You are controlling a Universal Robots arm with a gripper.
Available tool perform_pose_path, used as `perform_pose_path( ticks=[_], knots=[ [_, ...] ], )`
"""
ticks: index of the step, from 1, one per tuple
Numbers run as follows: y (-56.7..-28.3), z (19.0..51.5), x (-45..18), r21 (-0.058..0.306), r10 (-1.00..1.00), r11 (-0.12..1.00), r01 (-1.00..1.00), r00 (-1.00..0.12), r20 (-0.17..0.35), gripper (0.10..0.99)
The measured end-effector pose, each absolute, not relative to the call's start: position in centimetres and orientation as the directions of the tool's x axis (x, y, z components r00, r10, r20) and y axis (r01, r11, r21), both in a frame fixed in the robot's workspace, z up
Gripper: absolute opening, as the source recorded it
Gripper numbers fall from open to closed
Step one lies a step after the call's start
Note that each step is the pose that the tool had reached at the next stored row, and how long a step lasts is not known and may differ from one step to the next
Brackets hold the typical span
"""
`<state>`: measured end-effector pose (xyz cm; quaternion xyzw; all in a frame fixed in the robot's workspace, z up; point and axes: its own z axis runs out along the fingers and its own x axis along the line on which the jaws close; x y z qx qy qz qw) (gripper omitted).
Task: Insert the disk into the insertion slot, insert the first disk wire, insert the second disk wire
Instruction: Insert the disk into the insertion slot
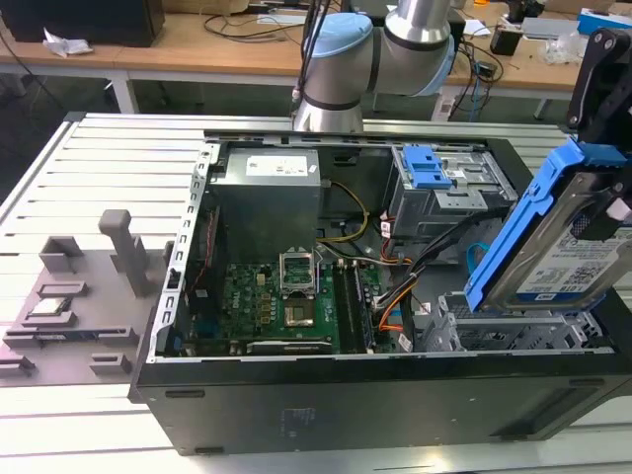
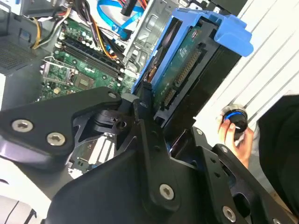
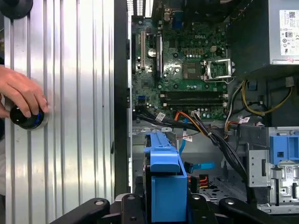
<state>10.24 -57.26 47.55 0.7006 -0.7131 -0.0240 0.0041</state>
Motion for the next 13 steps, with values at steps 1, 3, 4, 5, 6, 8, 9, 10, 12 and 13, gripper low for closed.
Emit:
perform_pose_path(
  ticks=[1, 3, 4, 5, 6, 8, 9, 10, 12, 13],
  knots=[
    [-57.2, 47.2, 10.3, 0.040, -0.999, 0.017, -0.999, -0.018, -0.030, 0.361],
    [-57.2, 46.8, 10.3, 0.040, -0.999, 0.017, -0.999, -0.018, -0.030, 0.361],
    [-57.1, 46.3, 10.4, 0.041, -0.999, 0.017, -0.999, -0.018, -0.030, 0.361],
    [-56.9, 46.1, 10.6, 0.041, -0.999, 0.017, -0.999, -0.018, -0.030, 0.361],
    [-56.7, 45.8, 10.8, 0.041, -0.999, 0.017, -0.999, -0.018, -0.030, 0.361],
    [-56.6, 45.4, 10.8, 0.041, -0.999, 0.017, -0.999, -0.018, -0.030, 0.361],
    [-56.6, 45.2, 10.8, 0.041, -0.999, 0.017, -0.999, -0.018, -0.030, 0.361],
    [-56.5, 45.0, 10.8, 0.041, -0.999, 0.017, -0.999, -0.018, -0.030, 0.361],
    [-56.3, 44.7, 10.8, 0.041, -0.999, 0.017, -0.999, -0.018, -0.030, 0.361],
    [-56.2, 44.5, 10.8, 0.041, -0.999, 0.017, -0.999, -0.018, -0.030, 0.361]
  ],
)
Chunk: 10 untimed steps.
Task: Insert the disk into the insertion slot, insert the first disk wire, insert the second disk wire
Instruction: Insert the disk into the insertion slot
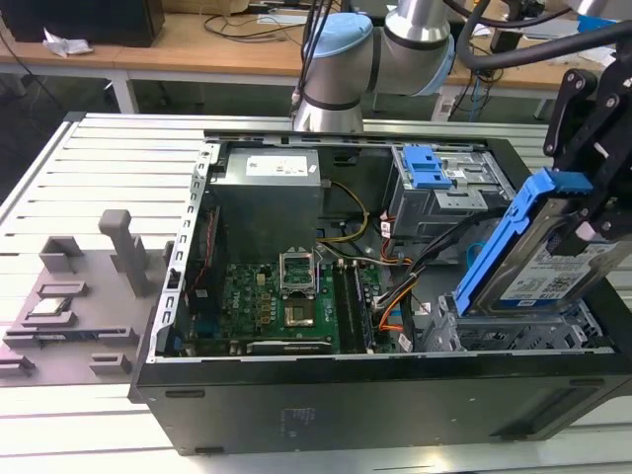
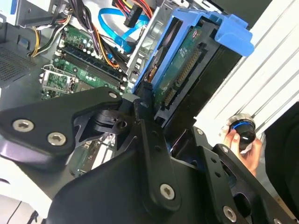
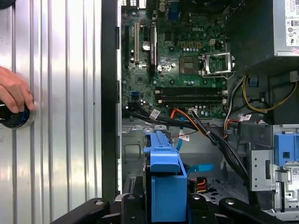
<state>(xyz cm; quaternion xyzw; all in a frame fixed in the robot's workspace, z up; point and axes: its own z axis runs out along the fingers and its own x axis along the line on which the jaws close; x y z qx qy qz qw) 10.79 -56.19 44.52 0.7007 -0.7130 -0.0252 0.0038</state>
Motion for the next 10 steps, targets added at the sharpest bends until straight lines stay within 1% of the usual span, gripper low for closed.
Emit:
perform_pose_path(
  ticks=[10],
  knots=[
    [-55.29, 43.49, 10.98, 0.041, -0.999, 0.016, -0.999, -0.018, -0.030, 0.361]
  ],
)
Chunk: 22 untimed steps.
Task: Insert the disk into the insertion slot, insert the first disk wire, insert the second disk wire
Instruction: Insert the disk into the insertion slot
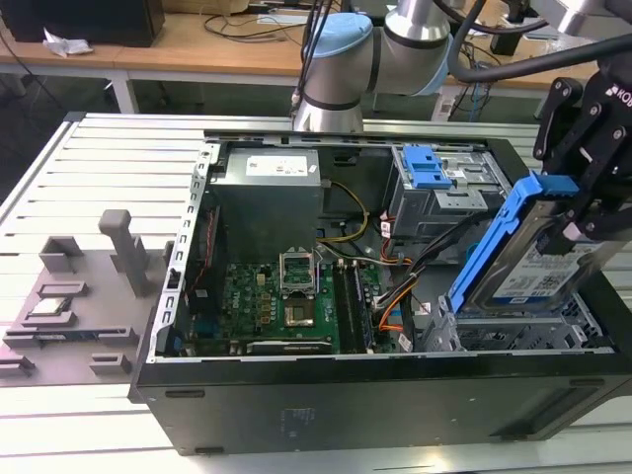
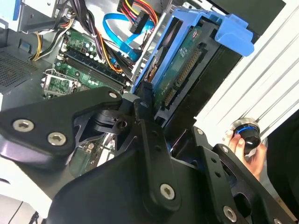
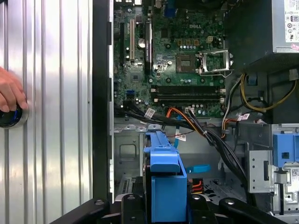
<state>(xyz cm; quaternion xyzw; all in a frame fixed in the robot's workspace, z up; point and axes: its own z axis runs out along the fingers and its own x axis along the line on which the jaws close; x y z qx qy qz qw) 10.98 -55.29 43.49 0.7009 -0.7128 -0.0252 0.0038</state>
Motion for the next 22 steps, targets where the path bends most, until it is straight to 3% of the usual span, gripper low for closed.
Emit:
perform_pose_path(
  ticks=[22],
  knots=[
    [-55.3, 41.1, 11.0, 0.041, -0.999, 0.016, -0.999, -0.018, -0.030, 0.361]
  ],
)
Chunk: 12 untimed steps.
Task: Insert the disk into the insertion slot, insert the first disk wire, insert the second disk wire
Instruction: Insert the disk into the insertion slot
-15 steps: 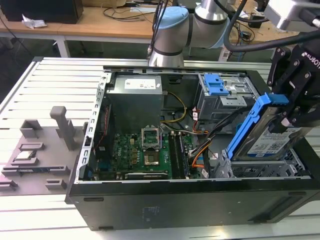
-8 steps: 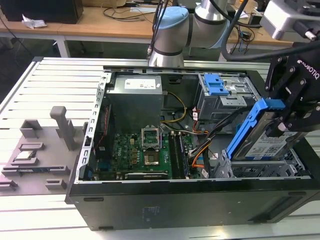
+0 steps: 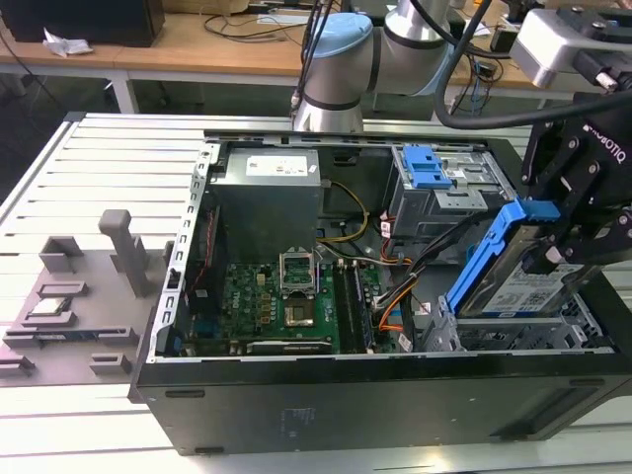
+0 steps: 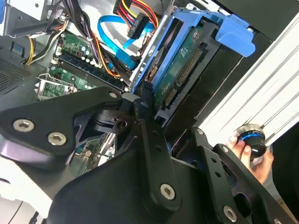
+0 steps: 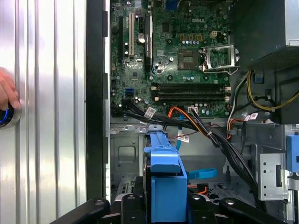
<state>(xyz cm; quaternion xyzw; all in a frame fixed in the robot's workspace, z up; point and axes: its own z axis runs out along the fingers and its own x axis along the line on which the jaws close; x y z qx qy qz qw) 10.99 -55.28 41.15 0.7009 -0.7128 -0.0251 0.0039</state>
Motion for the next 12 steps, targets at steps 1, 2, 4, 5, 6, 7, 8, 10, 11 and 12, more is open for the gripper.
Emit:
perform_pose_path(
  ticks=[1, 2, 4, 5, 6, 7, 8, 10, 11, 12],
  knots=[
    [-55.28, 41.14, 10.99, 0.041, -0.999, 0.016, -0.999, -0.018, -0.030, 0.361],
    [-55.28, 41.14, 10.99, 0.041, -0.999, 0.016, -0.999, -0.018, -0.030, 0.361],
    [-55.28, 41.14, 10.99, 0.041, -0.999, 0.016, -0.999, -0.018, -0.030, 0.373],
    [-55.28, 41.14, 10.99, 0.041, -0.999, 0.016, -0.999, -0.018, -0.030, 0.435],
    [-55.28, 41.13, 10.99, 0.041, -0.999, 0.016, -0.999, -0.018, -0.030, 0.435],
    [-55.28, 41.13, 10.99, 0.041, -0.999, 0.016, -0.999, -0.018, -0.030, 0.435],
    [-55.28, 41.13, 10.99, 0.041, -0.999, 0.016, -0.999, -0.018, -0.030, 0.435],
    [-55.28, 41.13, 10.99, 0.041, -0.999, 0.016, -0.999, -0.018, -0.030, 0.435],
    [-55.28, 41.13, 10.99, 0.041, -0.999, 0.016, -0.999, -0.018, -0.030, 0.420],
    [-55.28, 41.13, 10.99, 0.041, -0.999, 0.016, -0.999, -0.018, -0.030, 0.353]
  ],
)
